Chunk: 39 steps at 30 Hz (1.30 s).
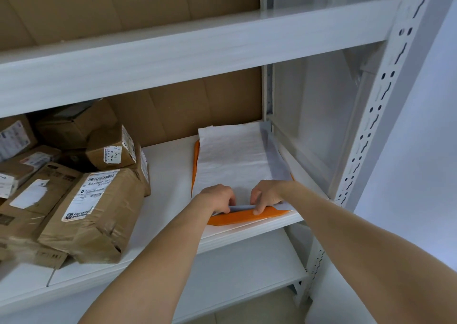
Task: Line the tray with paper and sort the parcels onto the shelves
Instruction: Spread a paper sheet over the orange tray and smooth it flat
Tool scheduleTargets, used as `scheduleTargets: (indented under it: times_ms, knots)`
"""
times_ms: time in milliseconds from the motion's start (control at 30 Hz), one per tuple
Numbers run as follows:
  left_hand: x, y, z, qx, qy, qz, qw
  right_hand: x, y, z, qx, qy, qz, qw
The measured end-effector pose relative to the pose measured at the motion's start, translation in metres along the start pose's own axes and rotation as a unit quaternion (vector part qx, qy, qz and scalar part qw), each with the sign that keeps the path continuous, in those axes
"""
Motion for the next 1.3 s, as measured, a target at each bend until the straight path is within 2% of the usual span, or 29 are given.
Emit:
scheduleTargets:
  times_ms: [167, 300, 433, 533, 600, 667, 700, 767, 867, 933, 1067, 1167, 1233, 1300]
  knots:
    - [-0.001, 0.003, 0.008, -0.014, -0.019, 0.007, 1.0, -0.005, 0.003, -0.003, 0.013, 0.046, -0.04, 0.998]
    - [-0.006, 0.002, 0.006, -0.004, -0.017, 0.02, 1.0, -0.006, -0.004, -0.005, 0.022, 0.085, -0.04, 0.995]
    - [-0.007, -0.002, 0.005, -0.011, 0.006, 0.034, 0.999, -0.005, -0.012, -0.007, 0.069, 0.11, -0.062, 0.99]
    - [-0.007, -0.005, 0.004, -0.028, 0.061, 0.051, 0.996, -0.008, -0.016, -0.011, 0.068, 0.03, -0.023, 0.997]
    - [-0.009, -0.007, 0.004, -0.045, 0.137, 0.091, 0.985, -0.012, -0.016, -0.012, 0.053, -0.1, -0.007, 0.993]
    - [-0.012, -0.007, 0.006, -0.069, 0.211, 0.123, 0.967, -0.016, -0.018, -0.011, 0.042, -0.226, -0.043, 0.972]
    - [-0.013, -0.009, 0.008, -0.076, 0.239, 0.111, 0.962, -0.018, -0.02, -0.011, 0.04, -0.224, -0.085, 0.97]
    - [-0.015, -0.014, 0.014, -0.064, 0.25, 0.025, 0.966, -0.019, -0.028, -0.01, 0.057, -0.119, -0.162, 0.978]
    - [-0.019, -0.022, 0.028, -0.034, 0.124, -0.1, 0.987, -0.011, -0.039, -0.014, 0.063, -0.058, -0.18, 0.98]
    - [-0.014, -0.023, 0.038, -0.044, 0.067, -0.081, 0.994, -0.005, -0.046, -0.018, 0.069, -0.011, -0.153, 0.986]
    - [0.003, -0.021, 0.048, -0.039, 0.016, 0.025, 0.999, 0.006, -0.061, -0.018, 0.072, 0.096, -0.073, 0.99]
    - [-0.006, -0.027, 0.048, -0.04, -0.036, 0.032, 0.998, 0.007, -0.067, -0.015, 0.064, 0.154, -0.041, 0.985]
    - [-0.017, -0.03, 0.045, -0.064, -0.033, 0.045, 0.996, -0.001, -0.068, -0.014, 0.063, 0.151, -0.027, 0.986]
    - [-0.025, -0.034, 0.044, -0.082, -0.042, 0.017, 0.996, -0.01, -0.069, -0.013, 0.072, 0.145, -0.035, 0.986]
Point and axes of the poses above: each hand's wrist, its own y-axis away from the middle knuckle, its own x-axis out of the palm, z = x × y, the point moved 2 cm from there along -y, towards the middle knuckle, and after that the axes turned 10 degrees about y, right-handed, at the moved point
